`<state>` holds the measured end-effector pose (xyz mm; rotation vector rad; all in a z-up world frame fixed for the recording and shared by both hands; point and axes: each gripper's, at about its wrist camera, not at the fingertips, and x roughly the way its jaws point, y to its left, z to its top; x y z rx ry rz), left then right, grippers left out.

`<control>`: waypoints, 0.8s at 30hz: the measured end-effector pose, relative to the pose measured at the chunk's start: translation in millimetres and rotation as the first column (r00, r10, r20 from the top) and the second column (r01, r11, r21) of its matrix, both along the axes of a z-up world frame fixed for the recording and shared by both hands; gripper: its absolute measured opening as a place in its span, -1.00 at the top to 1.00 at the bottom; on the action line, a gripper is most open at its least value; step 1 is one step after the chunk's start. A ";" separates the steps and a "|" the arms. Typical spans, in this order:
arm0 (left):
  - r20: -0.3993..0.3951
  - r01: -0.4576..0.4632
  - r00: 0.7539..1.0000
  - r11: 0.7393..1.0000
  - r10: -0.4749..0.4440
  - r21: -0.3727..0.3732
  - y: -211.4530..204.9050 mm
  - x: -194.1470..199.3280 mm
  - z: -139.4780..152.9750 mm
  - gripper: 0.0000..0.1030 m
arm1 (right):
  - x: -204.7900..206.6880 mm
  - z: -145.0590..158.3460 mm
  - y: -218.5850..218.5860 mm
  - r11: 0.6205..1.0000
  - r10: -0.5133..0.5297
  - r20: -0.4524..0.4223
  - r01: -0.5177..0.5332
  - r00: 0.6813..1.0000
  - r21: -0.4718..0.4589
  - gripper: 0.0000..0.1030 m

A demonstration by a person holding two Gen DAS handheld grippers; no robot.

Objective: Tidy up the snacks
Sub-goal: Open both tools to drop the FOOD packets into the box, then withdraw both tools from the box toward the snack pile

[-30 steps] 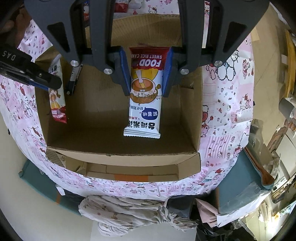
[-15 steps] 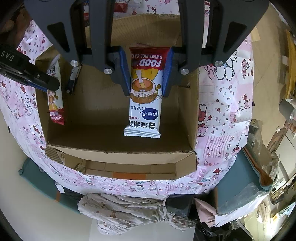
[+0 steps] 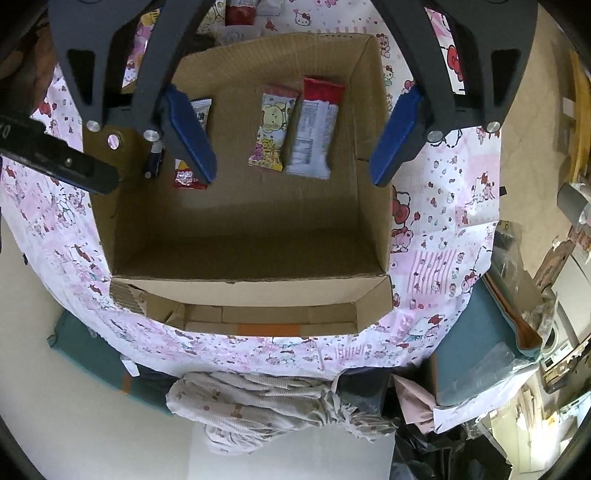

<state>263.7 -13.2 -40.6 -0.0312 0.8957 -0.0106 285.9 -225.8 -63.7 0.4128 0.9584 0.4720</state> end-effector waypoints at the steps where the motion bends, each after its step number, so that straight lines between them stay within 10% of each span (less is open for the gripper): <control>1: 0.003 -0.001 1.000 1.000 0.001 -0.002 0.6 -1.5 1.4 -0.60 | -0.5 2.0 -0.3 1.000 -0.001 0.003 0.001 1.000 -0.002 -0.48; 15: 0.048 -0.104 0.993 0.994 0.105 -0.015 28.2 -39.0 29.5 -0.61 | -44.6 30.8 1.4 0.999 0.034 0.064 -0.032 0.997 -0.038 -0.70; 24: 0.015 -0.121 0.992 0.988 0.123 -0.094 43.7 -65.6 32.0 -0.98 | -75.4 29.7 -15.8 1.000 -0.009 0.022 0.009 1.000 -0.017 -0.91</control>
